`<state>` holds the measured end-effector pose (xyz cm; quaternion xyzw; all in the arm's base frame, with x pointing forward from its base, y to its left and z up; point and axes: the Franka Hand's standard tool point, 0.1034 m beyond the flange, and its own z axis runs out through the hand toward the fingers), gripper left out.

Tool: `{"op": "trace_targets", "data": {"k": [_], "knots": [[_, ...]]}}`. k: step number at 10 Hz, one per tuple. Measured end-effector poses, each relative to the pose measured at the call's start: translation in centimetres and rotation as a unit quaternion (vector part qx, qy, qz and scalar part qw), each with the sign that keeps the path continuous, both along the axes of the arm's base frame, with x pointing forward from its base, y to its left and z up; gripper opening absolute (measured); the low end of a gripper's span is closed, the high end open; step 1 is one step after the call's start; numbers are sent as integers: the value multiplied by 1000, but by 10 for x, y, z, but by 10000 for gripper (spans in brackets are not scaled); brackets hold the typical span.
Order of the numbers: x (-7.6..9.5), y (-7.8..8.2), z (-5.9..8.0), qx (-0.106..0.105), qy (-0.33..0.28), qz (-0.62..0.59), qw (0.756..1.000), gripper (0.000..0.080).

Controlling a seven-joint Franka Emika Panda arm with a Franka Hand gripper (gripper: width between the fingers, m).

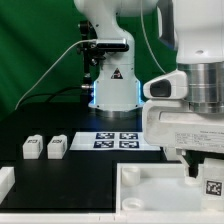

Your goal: Assemble one leg

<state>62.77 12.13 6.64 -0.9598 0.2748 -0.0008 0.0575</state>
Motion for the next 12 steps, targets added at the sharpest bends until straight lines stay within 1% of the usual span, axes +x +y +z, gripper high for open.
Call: {"op": "trace_targets", "data": {"k": [1,2,3,5,7,8,9,10,12], "knots": [[0,2,0,7,8,-73,997,410],[-1,2,0,8,14,-117,993,410],[-1,2,-1,10,19,-154,988,294],[-1,3,0,18,32,-262,964,294],[3,-2,0,35,53,-402,914,294],[4,-1,-1,56,70,-499,862,294],[6,1,-1,69,77,-566,818,294],[7,3,-1,81,80,-613,781,294],[9,2,-1,83,85,-681,723,296]]}}
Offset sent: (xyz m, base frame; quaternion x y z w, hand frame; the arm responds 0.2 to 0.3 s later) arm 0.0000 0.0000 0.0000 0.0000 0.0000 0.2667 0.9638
